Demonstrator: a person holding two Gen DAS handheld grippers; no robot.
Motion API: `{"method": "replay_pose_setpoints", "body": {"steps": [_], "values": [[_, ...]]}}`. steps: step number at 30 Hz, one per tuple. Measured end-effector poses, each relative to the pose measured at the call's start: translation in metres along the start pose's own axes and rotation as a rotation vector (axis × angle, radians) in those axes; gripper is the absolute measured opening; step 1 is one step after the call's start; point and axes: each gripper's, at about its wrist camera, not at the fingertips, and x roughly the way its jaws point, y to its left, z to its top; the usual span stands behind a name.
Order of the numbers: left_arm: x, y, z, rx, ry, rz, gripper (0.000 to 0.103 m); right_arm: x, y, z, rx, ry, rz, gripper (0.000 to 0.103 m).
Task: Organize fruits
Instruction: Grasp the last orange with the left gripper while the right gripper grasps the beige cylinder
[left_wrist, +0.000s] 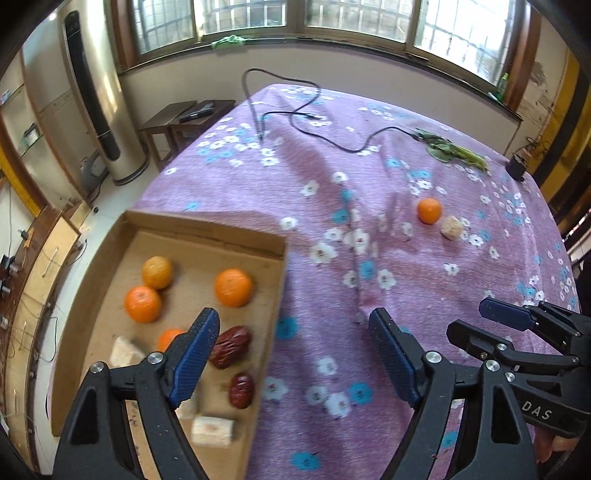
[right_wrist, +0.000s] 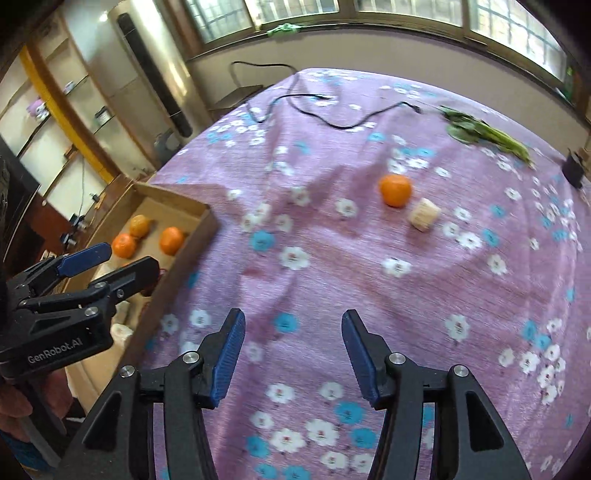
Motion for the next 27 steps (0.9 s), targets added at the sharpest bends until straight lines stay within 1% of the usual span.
{"method": "replay_pose_setpoints", "body": {"steps": [4, 8, 12, 16, 21, 22, 23, 25, 27], "values": [[0.009, -0.024, 0.011, 0.039, 0.003, -0.022, 0.082, 0.001, -0.031, 0.000, 0.050, -0.005, -0.037, 0.059], [0.017, -0.041, 0.024, 0.053, 0.007, -0.048, 0.082, 0.008, -0.057, 0.010, 0.079, -0.014, -0.055, 0.059], [0.023, -0.052, 0.041, 0.064, 0.000, -0.059, 0.082, 0.017, -0.076, 0.031, 0.106, -0.031, -0.046, 0.059], [0.030, -0.063, 0.058, 0.085, -0.014, -0.060, 0.082, 0.031, -0.093, 0.055, 0.167, -0.045, -0.027, 0.059], [0.044, -0.074, 0.072, 0.100, -0.010, -0.063, 0.082, 0.053, -0.105, 0.076, 0.202, -0.038, 0.001, 0.057], [0.047, -0.077, 0.074, 0.104, -0.008, -0.065, 0.082, 0.058, -0.107, 0.079, 0.203, -0.029, 0.007, 0.053], [0.050, -0.080, 0.076, 0.110, -0.007, -0.067, 0.082, 0.063, -0.108, 0.081, 0.203, -0.023, 0.013, 0.044], [0.057, -0.087, 0.080, 0.125, -0.008, -0.076, 0.082, 0.070, -0.111, 0.084, 0.204, -0.017, 0.040, 0.032], [0.063, -0.095, 0.084, 0.147, -0.008, -0.086, 0.082, 0.069, -0.112, 0.085, 0.187, -0.019, 0.056, 0.030]]}}
